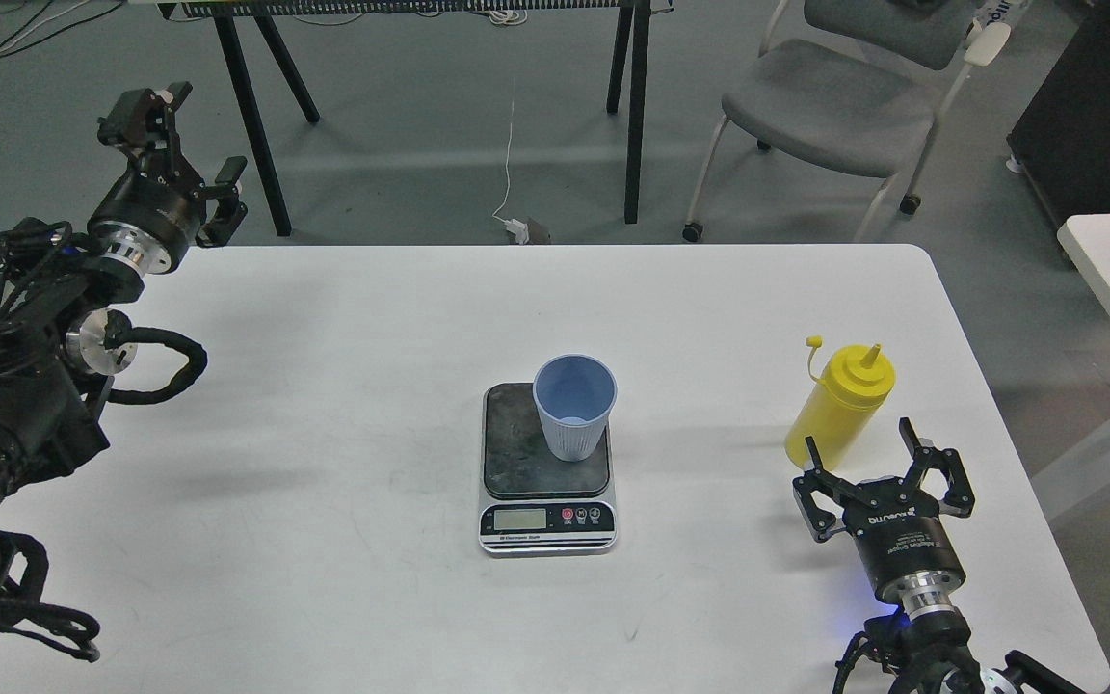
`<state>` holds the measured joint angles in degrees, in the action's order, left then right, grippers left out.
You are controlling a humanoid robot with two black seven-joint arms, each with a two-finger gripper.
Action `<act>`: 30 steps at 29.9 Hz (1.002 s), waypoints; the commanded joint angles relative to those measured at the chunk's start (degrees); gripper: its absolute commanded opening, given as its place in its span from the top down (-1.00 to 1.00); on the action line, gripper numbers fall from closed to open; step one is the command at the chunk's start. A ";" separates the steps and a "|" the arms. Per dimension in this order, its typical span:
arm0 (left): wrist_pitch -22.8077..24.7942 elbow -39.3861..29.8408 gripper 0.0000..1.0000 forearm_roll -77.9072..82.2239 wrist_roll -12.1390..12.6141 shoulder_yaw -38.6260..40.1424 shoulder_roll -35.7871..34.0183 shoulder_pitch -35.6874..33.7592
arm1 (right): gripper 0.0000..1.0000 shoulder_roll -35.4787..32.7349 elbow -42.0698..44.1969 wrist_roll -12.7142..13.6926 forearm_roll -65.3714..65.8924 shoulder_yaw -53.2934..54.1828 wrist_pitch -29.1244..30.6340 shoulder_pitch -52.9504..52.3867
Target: Pour seasoning into cup on scale with both arms
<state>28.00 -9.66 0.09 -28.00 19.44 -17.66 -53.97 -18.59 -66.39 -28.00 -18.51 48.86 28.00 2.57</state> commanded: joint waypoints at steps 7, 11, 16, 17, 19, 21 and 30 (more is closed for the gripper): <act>0.00 -0.01 -0.89 -0.09 0.00 -0.02 0.08 0.18 | -0.98 -19.08 6.51 0.00 5.13 0.27 0.00 -6.67; 0.00 -0.01 -0.89 -0.09 0.00 0.24 0.26 0.09 | -0.98 -27.18 17.23 0.00 21.98 -1.22 0.00 -19.41; 0.00 -0.01 -0.89 -0.09 0.00 0.24 0.69 -0.26 | -0.98 -27.55 25.95 0.00 40.20 -7.28 0.00 -38.40; 0.00 -0.01 -0.89 -0.09 0.00 0.33 0.87 -0.26 | -0.98 -27.29 26.57 0.00 40.31 -8.86 0.00 -40.87; 0.00 -0.01 -0.89 -0.09 0.00 0.33 0.87 -0.26 | -0.98 -26.15 26.32 0.00 39.78 -9.66 0.00 -44.13; 0.00 -0.01 -0.89 -0.09 0.00 0.33 0.87 -0.26 | -0.98 -22.91 26.31 0.00 39.26 -8.96 0.00 -46.07; 0.00 -0.01 -0.89 -0.09 0.00 0.33 0.17 -0.35 | -0.98 -11.04 26.31 0.00 39.08 -7.12 0.00 -49.33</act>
<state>28.00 -9.69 -0.01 -28.00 19.78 -17.38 -54.25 -32.86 -40.31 -27.99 20.64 41.56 28.01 -46.19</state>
